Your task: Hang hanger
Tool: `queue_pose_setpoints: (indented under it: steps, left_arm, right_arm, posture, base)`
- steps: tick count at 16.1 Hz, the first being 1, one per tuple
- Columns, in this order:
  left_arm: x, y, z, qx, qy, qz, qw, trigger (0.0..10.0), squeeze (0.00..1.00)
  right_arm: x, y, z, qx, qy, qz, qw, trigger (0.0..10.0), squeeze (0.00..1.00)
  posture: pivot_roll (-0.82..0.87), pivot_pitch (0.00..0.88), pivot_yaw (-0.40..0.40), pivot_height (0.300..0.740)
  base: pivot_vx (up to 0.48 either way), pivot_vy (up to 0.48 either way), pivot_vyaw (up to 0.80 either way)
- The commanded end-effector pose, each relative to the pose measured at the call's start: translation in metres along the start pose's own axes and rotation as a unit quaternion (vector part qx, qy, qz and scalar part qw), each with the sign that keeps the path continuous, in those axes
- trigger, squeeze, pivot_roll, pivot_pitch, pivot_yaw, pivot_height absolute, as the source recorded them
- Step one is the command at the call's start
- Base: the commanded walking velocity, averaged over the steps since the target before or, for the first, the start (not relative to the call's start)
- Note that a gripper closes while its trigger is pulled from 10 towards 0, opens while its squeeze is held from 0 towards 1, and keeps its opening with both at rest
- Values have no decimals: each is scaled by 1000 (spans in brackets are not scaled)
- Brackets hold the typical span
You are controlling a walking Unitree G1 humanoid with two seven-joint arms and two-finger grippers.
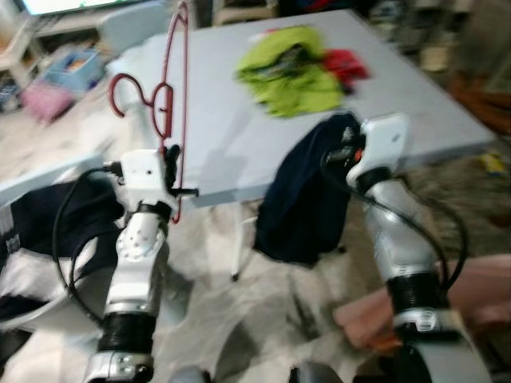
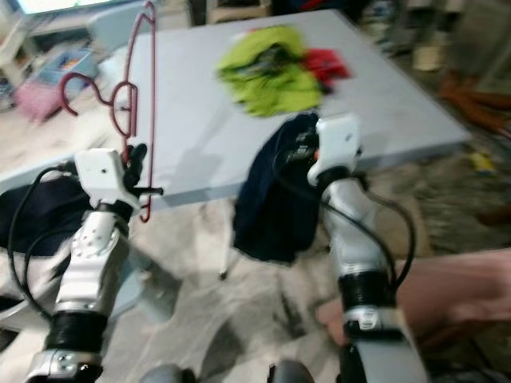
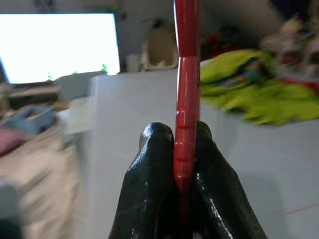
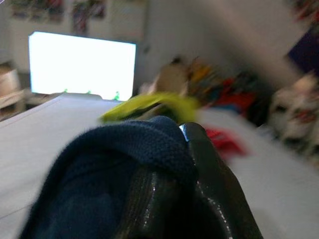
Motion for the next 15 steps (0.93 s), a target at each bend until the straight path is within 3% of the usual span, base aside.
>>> queue_pose_setpoints:
  steps: [1,7,11,13,15]
  left_arm:
    - [4,5,-2,9,-8,-2,1000,10000,0]
    - [1,9,-4,14,-2,-7,1000,10000,0]
    - [4,8,-4,13,-2,-6,1000,10000,0]
    - [6,9,-4,14,-2,-4,1000,10000,0]
    - [4,9,-3,14,0,-5,1000,10000,0]
  right_arm:
    - [5,16,-12,32,-14,-2,999,10000,0]
    - [0,32,-34,58,-8,-12,998,10000,0]
    - [-22,52,-58,88,7,-40,995,10000,0]
    - [-44,64,-71,105,21,-55,993,10000,0]
    - [-51,66,-74,108,28,-65,992,10000,0]
  posture:
    - [-22,55,30,740]
    - [-8,55,23,740]
    - [-12,48,15,740]
    - [-1,46,7,740]
    - [4,45,2,740]
  base:
    - [420,0,0]
    - [333,0,0]
    - [374,0,0]
    - [351,0,0]
    - [352,0,0]
Point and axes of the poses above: a point about 5 cm out from each wrist's last joint towards the gripper, its own z axis pointing back from the gripper into the wrist, its own y axis along the axis of the wrist's last joint, x = y × z, the point moved 3 cm from there along -z, pointing out of the wrist towards the gripper, and after that the axes turned 8 degrees about -z, right-handed, at the moved point
